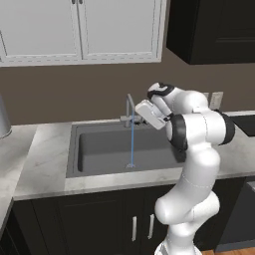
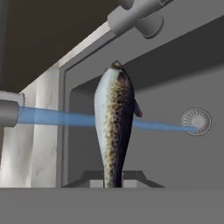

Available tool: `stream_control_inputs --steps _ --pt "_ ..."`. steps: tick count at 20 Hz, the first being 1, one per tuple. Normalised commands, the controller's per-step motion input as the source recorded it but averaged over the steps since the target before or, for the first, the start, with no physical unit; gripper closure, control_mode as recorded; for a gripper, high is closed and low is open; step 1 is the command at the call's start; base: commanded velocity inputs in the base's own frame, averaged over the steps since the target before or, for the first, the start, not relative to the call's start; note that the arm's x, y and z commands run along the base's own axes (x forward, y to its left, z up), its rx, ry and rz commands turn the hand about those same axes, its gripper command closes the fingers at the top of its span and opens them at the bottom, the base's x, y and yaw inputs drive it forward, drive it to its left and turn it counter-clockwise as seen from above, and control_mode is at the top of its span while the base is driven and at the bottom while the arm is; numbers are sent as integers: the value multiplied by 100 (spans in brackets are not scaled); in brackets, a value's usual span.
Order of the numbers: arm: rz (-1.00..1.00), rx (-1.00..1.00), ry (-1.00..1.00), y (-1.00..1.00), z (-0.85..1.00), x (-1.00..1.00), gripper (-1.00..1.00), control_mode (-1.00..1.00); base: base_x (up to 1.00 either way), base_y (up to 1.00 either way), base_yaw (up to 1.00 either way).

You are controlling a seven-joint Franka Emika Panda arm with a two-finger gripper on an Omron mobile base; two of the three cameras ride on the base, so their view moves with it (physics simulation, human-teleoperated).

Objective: Take the fish out of the fridge, briefly rinse it in the sink, and place it on the tray next to the sink.

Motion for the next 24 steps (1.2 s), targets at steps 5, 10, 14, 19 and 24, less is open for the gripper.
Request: stream_control_inputs --steps 5,10,14,19,24 --pt "1 9 23 0 0 -3 100 -100 0 0 0" --pt "8 11 26 0 0 -2 100 -100 0 0 0" --pt "15 12 18 0 0 -8 100 -100 0 0 0" --pt "14 6 5 0 2 -22 100 -100 0 0 0" --pt "2 -1 -4 -6 0 11 100 -100 0 0 0"
